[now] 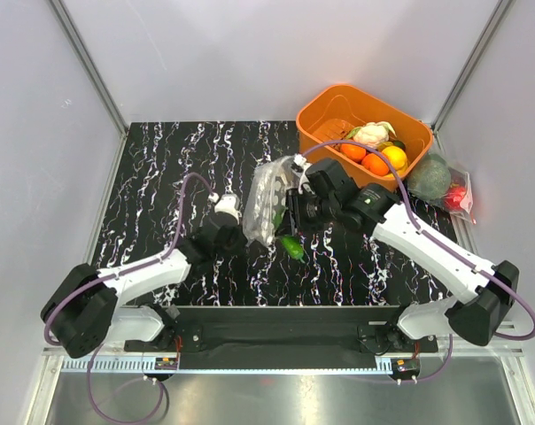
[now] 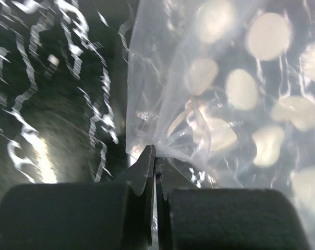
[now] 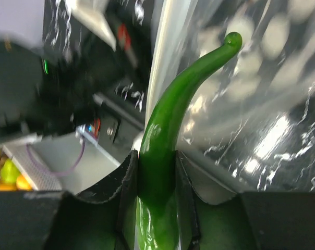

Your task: Open the zip-top bag and remove the fake food

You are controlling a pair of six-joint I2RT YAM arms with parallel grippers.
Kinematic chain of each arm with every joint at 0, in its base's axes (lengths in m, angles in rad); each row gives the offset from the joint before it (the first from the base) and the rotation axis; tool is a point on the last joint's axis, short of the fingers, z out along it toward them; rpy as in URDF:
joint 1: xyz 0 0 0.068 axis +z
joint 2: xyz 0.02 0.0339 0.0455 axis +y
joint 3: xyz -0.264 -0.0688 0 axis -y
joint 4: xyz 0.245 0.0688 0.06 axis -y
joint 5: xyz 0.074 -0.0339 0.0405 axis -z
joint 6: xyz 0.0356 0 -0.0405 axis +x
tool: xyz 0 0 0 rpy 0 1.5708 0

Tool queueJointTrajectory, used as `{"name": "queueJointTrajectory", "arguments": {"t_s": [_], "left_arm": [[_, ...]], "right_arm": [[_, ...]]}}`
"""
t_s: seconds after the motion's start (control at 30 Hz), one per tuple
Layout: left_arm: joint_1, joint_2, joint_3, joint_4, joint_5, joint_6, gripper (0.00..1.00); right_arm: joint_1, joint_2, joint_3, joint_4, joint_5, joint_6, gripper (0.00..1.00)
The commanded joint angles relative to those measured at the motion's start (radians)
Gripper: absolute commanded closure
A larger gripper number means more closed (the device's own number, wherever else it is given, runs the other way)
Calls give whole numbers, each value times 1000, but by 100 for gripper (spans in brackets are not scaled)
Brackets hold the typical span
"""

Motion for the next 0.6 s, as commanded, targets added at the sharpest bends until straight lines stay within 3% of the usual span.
{"name": "queueJointTrajectory", "arguments": {"t_s": [0.0, 0.2, 0.37, 0.57], "left_arm": [[61, 26, 59, 23, 60, 34, 100], [97, 77, 85, 12, 80, 71, 100], [97, 54, 78, -10, 89, 89, 100], [97, -31, 67, -49, 103, 127, 100]], "right_arm": [[-6, -80, 63, -99, -140, -50, 100], [-6, -147, 104, -187, -157, -77, 100], [-6, -207, 152, -254, 38, -139, 100], [-47, -171, 176, -243, 227, -240, 100]]}}
